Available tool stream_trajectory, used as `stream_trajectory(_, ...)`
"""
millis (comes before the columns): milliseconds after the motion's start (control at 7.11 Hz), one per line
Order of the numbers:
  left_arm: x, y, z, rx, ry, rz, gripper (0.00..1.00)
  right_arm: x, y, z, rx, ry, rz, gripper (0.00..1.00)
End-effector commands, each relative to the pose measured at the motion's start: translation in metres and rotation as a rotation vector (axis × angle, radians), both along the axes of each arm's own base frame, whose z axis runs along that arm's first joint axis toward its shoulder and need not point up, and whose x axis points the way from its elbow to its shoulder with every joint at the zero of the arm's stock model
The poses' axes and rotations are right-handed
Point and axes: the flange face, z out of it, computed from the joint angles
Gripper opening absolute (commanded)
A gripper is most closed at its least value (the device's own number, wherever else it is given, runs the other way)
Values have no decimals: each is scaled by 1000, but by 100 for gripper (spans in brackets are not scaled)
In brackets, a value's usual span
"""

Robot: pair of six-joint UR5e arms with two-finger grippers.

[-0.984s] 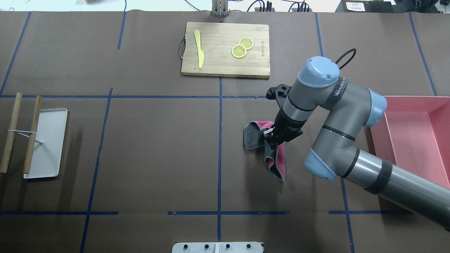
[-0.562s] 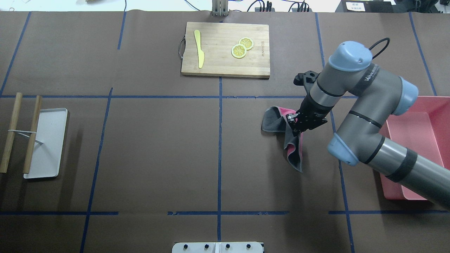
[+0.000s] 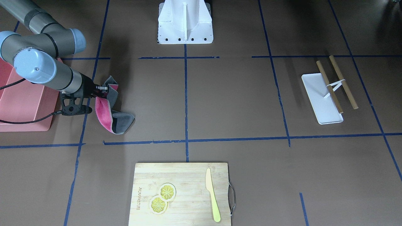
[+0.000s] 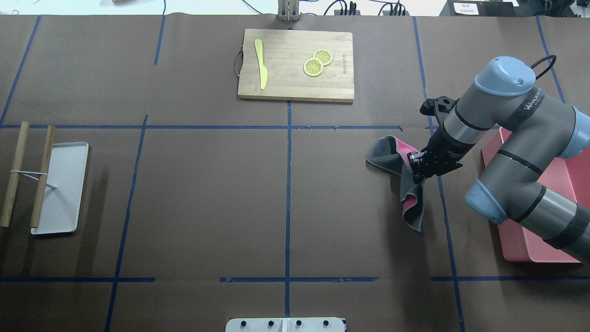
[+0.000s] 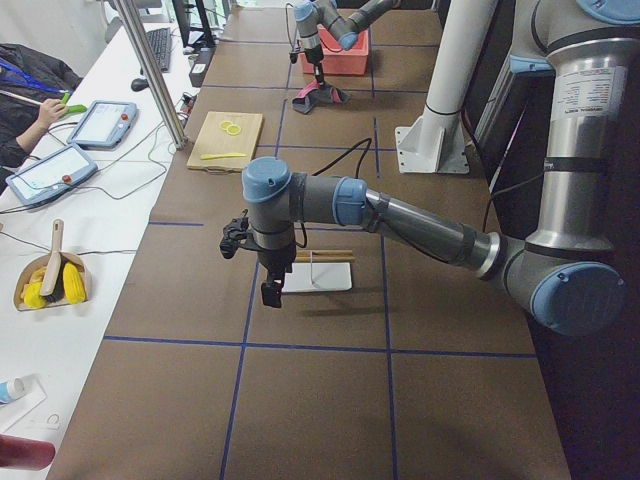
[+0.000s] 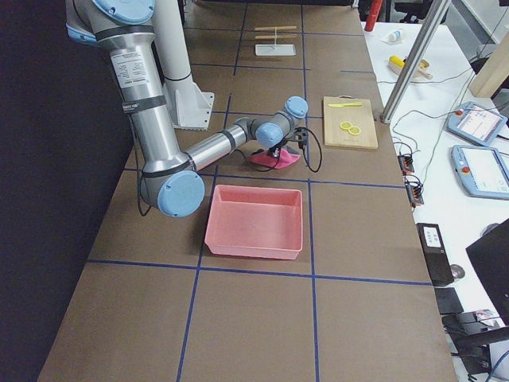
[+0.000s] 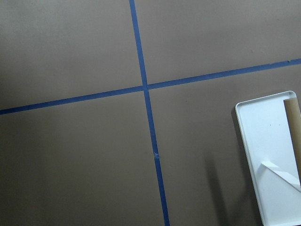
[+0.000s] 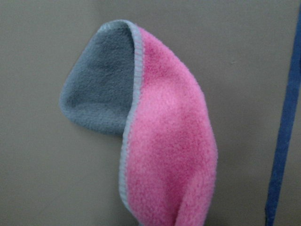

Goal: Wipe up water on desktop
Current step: 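Wipe the cloth back toward the pink bin with the right gripper, then wipe the cloth again across the table with the right gripper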

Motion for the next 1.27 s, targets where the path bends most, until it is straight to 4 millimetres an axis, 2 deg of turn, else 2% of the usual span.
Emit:
stream_trajectory(0,0,-7,20,14,0,1,100,-38,30,-12,-14,-3,-54,4)
stream_trajectory(281,0,-8,25,20,1,0,100,-85,66,-51,-72,-14,-76,4)
stream_trajectory(422,0,-9,24,24,1,2,100,-102,87,-71,-86,-28,-94,4)
stream_trajectory(562,-1,-9,24,27,-1,1,100,-118,109,-79,-101,-26,-117,4)
stream_trajectory(703,-1,-9,24,26,-1,2,100,-126,117,-84,-94,-30,-132,4)
stream_trajectory(844,-2,-9,24,27,-1,-1,100,-124,117,-93,-90,-41,-126,4)
stream_trajectory(984,-2,-10,23,28,-1,-2,100,-110,106,-95,-77,-46,-93,4)
stream_trajectory(1125,-2,-10,22,27,1,-4,100,-90,82,-92,-75,-42,-38,4)
